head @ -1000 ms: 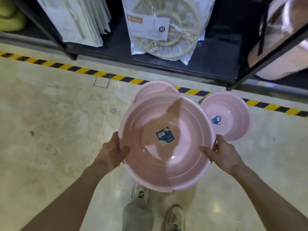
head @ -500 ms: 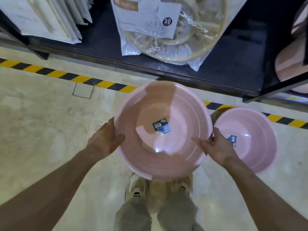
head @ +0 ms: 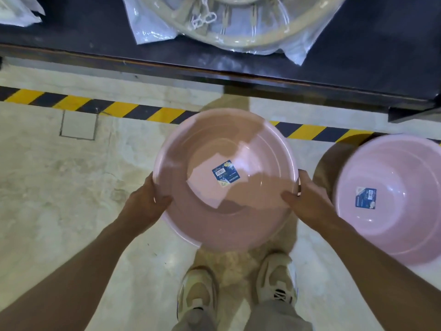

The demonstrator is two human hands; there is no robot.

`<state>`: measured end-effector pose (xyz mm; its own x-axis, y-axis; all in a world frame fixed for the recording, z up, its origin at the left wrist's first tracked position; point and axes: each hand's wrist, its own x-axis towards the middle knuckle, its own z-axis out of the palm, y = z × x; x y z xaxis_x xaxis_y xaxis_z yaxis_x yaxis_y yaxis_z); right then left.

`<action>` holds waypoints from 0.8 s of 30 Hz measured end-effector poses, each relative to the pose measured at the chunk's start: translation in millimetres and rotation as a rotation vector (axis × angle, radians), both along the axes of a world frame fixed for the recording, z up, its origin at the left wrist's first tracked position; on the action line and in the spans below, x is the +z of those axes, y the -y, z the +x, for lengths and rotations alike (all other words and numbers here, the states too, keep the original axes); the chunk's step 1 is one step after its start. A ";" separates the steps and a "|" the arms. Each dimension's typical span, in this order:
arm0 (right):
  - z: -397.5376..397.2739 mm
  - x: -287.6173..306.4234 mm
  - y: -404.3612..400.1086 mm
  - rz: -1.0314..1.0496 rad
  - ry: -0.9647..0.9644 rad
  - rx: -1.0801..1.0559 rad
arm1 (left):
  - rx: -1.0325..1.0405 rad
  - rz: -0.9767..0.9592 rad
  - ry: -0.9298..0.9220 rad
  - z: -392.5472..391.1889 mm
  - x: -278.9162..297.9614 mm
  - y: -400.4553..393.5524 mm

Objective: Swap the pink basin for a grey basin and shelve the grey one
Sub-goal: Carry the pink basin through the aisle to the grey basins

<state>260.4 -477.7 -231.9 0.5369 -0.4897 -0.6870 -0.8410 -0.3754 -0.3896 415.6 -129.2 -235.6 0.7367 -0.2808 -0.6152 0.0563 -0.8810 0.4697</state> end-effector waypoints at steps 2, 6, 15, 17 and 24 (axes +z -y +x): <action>-0.2 -8.1 -2.4 -0.003 -0.004 -0.018 | 0.042 0.040 -0.060 -0.7 -7.6 1.1; -1.3 -18.6 -6.3 0.021 -0.009 -0.033 | 0.103 0.067 -0.102 -2.7 -11.5 6.9; -7.6 26.3 8.6 0.057 0.041 -0.149 | 0.084 0.064 0.019 -1.4 27.4 27.1; -14.5 49.5 17.1 0.031 0.050 -0.174 | 0.081 0.069 0.051 -1.4 44.3 40.2; -66.7 129.0 70.8 -0.056 0.113 -0.322 | 0.031 -0.022 0.021 -11.3 110.0 131.5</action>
